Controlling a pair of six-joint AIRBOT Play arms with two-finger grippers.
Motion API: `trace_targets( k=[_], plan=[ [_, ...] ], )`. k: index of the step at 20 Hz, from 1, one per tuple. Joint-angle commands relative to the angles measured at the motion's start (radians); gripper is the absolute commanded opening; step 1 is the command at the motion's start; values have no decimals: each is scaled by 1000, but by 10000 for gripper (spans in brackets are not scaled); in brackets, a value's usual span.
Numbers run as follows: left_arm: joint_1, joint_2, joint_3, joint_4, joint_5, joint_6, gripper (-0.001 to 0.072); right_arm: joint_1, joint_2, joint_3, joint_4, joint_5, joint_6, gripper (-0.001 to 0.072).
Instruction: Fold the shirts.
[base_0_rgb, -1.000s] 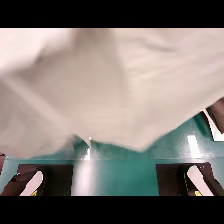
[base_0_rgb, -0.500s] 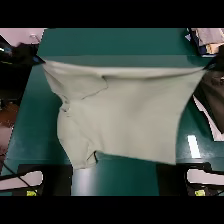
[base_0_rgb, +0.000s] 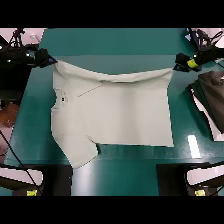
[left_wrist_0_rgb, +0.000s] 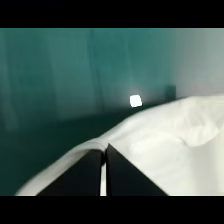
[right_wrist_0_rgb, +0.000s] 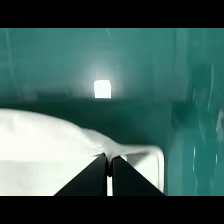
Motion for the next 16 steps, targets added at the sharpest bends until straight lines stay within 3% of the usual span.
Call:
trace_targets(
  k=[1, 4, 12, 16],
  plan=[
    [-40, -17, 0, 23, 188, 72, 23, 30, -13, -3, -9, -187, 4, 16],
    [-37, -18, 0, 129, 188, 55, 23, 30, -12, -3, -42, -186, 4, 15],
    [-5, -19, -1, 351, -228, 58, 23, 107, -11, -47, -187, 93, 3, 15],
    [-4, -19, -37, 481, -329, 57, 24, 157, -11, -163, -198, 86, 4, 15]
  ],
)
